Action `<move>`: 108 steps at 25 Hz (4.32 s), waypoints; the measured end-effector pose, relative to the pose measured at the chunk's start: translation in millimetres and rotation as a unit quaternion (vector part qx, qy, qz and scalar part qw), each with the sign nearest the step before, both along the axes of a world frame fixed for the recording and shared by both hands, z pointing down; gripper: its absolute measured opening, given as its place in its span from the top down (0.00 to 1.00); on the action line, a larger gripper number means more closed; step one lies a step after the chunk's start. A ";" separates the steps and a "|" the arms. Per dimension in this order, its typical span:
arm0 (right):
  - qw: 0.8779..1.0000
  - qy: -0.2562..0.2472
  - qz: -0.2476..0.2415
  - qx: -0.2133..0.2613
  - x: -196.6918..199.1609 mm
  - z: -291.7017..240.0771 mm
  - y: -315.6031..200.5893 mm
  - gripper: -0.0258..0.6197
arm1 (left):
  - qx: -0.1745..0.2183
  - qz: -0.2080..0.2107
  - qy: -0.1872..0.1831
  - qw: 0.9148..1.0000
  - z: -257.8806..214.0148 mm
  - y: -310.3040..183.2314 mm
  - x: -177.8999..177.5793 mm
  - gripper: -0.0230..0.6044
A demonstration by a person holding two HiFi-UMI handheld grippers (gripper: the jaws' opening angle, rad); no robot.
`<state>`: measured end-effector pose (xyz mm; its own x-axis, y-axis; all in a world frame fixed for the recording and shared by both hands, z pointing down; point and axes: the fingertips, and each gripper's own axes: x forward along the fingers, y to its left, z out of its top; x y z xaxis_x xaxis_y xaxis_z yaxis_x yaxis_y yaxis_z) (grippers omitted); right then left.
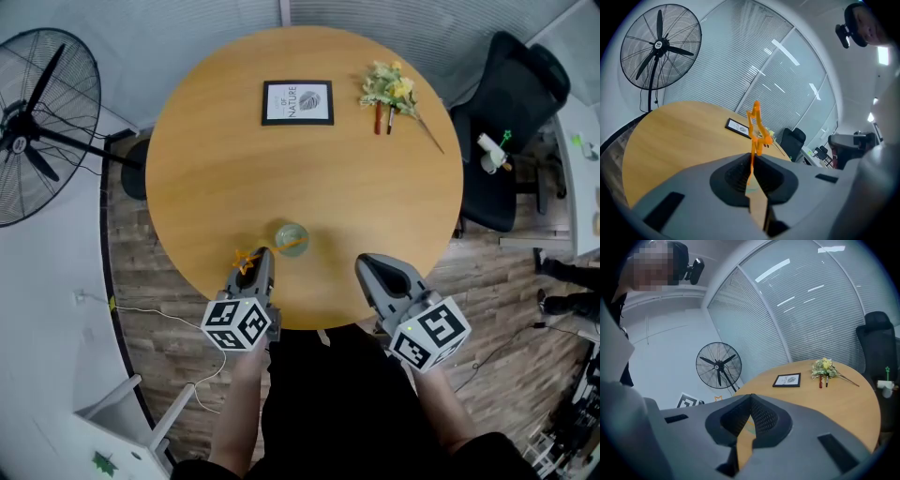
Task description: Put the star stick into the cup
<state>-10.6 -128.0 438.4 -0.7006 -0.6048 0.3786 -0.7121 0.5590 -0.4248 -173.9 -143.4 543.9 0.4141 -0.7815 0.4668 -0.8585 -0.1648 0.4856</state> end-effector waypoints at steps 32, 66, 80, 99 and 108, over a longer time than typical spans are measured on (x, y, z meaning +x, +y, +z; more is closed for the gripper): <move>1.000 0.002 0.004 -0.004 1.4 2.8 2.8 0.95 | -0.031 0.019 -0.026 0.999 31.3 3.4 8.0 0.94; 1.000 -0.013 -0.014 0.016 15.4 -9.7 15.9 0.95 | -0.058 -0.023 -0.048 0.997 33.8 30.4 4.2 0.90; 0.997 -0.037 -0.041 0.056 29.7 -32.6 34.8 0.95 | -0.014 -0.060 -0.047 0.997 -11.7 64.3 19.4 0.90; 0.991 -0.061 -0.053 0.107 40.7 -66.0 42.8 0.95 | 0.161 -0.054 -0.058 0.984 -170.9 87.8 41.5 0.91; 0.989 -0.060 -0.060 0.125 37.2 -77.4 41.4 0.95 | 0.182 -0.065 -0.053 0.980 -191.0 92.6 37.2 0.96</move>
